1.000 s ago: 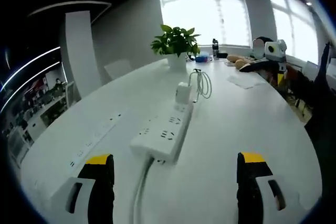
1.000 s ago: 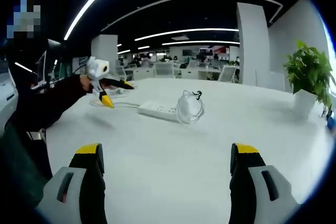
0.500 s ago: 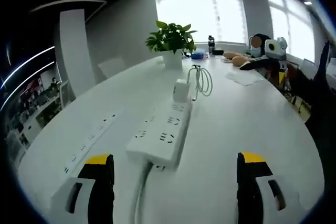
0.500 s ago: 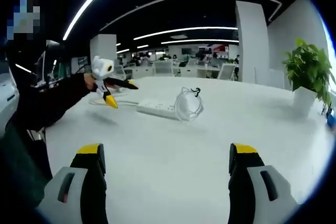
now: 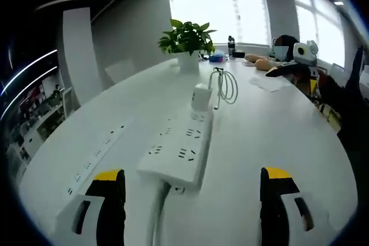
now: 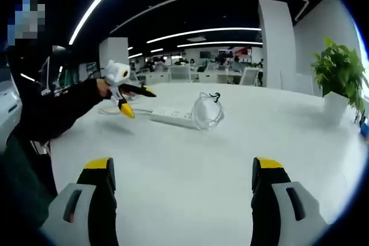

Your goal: Straighten the power strip on the desk, plug the charger into it

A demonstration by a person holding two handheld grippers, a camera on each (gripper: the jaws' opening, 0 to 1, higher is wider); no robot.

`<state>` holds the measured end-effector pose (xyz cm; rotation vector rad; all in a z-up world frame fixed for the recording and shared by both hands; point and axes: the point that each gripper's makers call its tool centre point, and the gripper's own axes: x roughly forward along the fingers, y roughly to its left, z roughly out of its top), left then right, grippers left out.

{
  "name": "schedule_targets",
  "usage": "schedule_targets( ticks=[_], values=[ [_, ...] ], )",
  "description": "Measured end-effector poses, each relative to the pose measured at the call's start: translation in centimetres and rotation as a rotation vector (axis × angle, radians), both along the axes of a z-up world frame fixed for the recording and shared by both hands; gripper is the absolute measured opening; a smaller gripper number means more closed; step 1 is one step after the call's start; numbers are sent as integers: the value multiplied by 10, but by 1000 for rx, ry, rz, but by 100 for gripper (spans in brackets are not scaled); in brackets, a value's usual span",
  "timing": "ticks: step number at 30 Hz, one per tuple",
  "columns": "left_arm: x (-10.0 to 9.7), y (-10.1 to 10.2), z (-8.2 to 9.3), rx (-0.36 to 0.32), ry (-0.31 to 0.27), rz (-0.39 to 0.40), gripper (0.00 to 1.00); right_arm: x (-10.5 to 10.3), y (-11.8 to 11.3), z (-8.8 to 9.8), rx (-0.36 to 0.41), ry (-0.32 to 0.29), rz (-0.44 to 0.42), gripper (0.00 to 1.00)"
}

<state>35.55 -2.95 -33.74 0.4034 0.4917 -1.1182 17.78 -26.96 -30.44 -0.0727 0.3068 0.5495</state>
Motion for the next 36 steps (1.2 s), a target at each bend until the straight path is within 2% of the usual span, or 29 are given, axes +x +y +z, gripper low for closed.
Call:
schedule_targets(
  ticks=[36],
  values=[
    [20, -29, -7, 73, 35, -84, 99, 3, 8, -12, 2, 17, 31, 97]
  ],
)
